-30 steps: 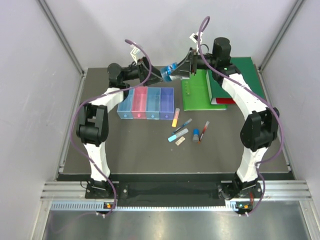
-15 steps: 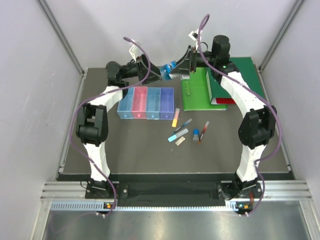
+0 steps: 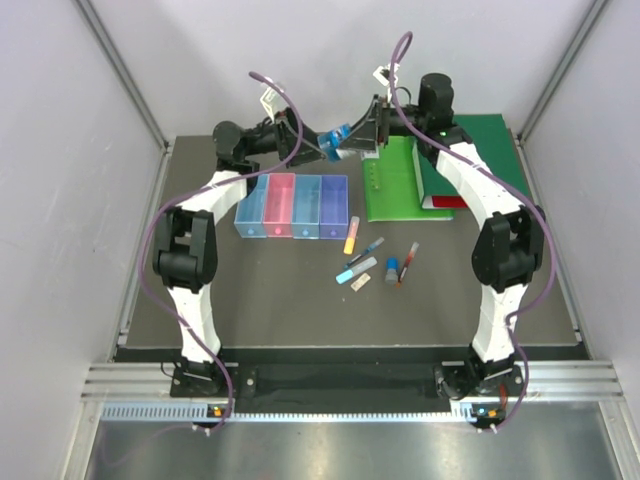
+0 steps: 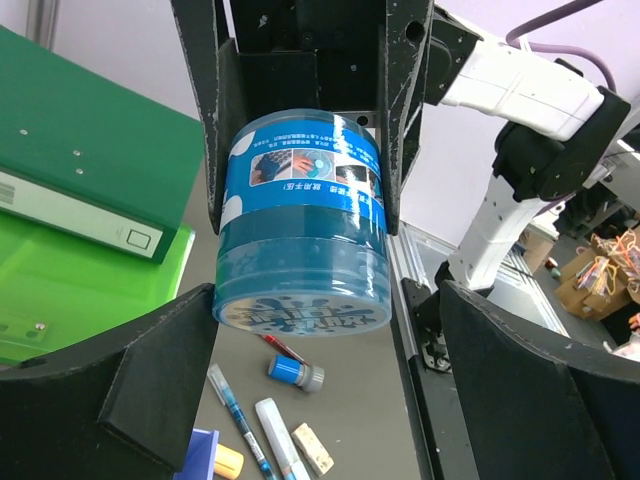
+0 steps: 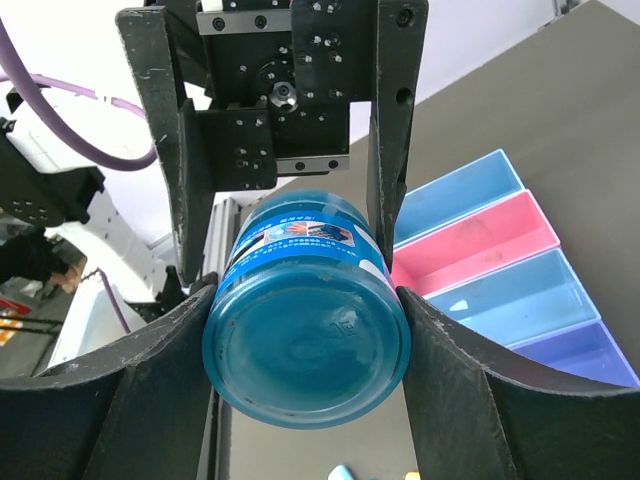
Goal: Sort the stationery into containers
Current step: Place the stationery in the storage box.
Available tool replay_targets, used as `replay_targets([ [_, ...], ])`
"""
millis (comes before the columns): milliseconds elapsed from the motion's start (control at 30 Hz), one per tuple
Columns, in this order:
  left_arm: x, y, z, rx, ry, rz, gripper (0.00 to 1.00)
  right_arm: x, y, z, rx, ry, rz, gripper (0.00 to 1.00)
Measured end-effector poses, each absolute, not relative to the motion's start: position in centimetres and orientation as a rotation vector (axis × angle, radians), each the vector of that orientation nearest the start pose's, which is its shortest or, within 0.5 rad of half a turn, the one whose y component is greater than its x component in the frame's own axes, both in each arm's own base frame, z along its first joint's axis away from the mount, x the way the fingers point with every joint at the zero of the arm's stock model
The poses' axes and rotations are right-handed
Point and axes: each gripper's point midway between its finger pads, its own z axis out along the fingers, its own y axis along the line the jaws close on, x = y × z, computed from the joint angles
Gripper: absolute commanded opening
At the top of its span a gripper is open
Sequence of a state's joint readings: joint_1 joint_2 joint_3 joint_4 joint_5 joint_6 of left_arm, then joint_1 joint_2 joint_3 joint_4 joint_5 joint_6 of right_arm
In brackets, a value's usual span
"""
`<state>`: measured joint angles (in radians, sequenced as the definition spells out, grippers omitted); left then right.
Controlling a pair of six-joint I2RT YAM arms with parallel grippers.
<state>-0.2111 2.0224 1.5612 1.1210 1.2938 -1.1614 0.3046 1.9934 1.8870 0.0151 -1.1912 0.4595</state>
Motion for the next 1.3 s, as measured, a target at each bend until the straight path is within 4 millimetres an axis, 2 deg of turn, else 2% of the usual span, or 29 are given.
replay_targets([
  [267, 41.3, -27.2, 33.6, 0.806, 1.42, -1.674, 0.77, 42.0, 31.1, 34.4, -0.864, 1.631, 1.531, 0.0],
  [700, 41.5, -27.3, 33.7, 0.797, 1.411, -1.667, 0.77, 42.0, 31.1, 34.6, -0.865, 1.626, 1.533, 0.0],
  [867, 41.4, -27.4, 33.9, 0.798, 1.401, -1.665, 0.81, 42.1, 31.2, 35.0, -0.854, 1.614, 1.542, 0.0],
  [1300, 41.0, -28.1, 33.9, 0.816, 1.385, -1.667, 0.78, 41.7, 32.0, 35.3, -0.736, 1.582, 1.67, 0.0],
])
